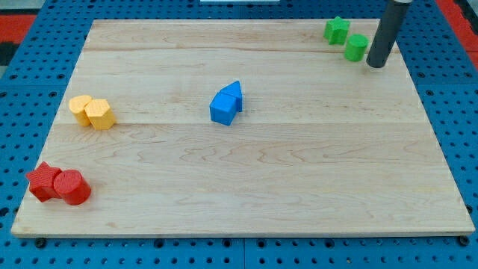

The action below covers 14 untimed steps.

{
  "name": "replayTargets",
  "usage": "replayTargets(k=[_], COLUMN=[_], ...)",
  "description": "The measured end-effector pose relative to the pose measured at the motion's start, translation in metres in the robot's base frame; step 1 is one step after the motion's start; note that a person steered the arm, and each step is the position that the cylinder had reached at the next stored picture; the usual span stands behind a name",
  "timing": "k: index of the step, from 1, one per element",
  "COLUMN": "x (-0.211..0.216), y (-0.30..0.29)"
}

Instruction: Slightly push the red blocks towards right

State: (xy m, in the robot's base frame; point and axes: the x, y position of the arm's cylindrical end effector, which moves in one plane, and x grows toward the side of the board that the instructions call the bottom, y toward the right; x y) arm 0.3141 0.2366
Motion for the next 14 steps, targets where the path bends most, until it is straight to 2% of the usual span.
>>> replayTargets(k=[2,3,4,5,6,7,8,10,12,14], x=[-0.041,-0.041,0.004,0.069,0.130,0.166,0.168,0.186,0.186,0.188], y=[-0.025,-0.022,-0.003,-0.003,-0.032,-0.086,-0.180,-0.333,-0.540,-0.541])
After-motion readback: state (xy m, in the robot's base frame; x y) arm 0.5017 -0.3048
